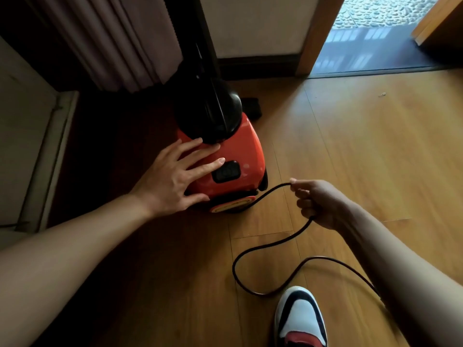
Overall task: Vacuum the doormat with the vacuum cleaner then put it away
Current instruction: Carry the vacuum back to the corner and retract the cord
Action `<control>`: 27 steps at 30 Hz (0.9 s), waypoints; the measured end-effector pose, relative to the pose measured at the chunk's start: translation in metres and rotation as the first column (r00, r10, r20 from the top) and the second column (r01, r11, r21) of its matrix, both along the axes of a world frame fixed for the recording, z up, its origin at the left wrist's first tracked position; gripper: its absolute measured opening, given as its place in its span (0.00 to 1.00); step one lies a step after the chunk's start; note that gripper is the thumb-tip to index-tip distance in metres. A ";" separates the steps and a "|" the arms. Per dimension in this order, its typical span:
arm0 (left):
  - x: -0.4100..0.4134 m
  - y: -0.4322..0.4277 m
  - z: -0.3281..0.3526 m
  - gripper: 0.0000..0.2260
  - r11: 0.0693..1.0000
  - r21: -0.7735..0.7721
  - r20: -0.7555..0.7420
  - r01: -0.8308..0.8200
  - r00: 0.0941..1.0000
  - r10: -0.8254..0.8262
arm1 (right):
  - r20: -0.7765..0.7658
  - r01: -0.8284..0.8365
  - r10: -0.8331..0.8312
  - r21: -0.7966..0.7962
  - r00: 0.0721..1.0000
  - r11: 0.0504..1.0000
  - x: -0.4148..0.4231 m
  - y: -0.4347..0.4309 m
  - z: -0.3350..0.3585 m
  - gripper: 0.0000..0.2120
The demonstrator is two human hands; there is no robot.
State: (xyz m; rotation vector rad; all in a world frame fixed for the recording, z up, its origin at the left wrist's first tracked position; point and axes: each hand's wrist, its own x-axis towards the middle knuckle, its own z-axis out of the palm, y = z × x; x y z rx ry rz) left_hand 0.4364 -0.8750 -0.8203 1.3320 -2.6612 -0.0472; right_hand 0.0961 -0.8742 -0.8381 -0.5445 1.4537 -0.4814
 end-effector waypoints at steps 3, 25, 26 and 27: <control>0.000 0.000 0.000 0.40 1.000 -0.005 -0.008 0.002 1.000 -0.003 | -0.255 -0.076 0.093 0.076 0.963 0.994 0.000 0.007 -0.028 0.11; -0.002 0.000 -0.001 0.40 1.000 0.007 -0.028 -0.010 1.000 0.010 | 0.231 0.275 -0.195 -0.391 0.953 0.879 0.025 0.027 -0.004 0.08; -0.002 0.000 -0.001 0.40 1.000 0.006 -0.027 -0.009 1.000 0.009 | 0.207 0.231 -0.151 -0.449 0.967 0.863 0.028 0.029 -0.001 0.09; -0.002 0.000 -0.001 0.41 1.000 0.003 -0.027 -0.008 1.000 0.008 | 0.176 0.187 -0.111 -0.505 0.978 0.843 0.031 0.030 0.000 0.09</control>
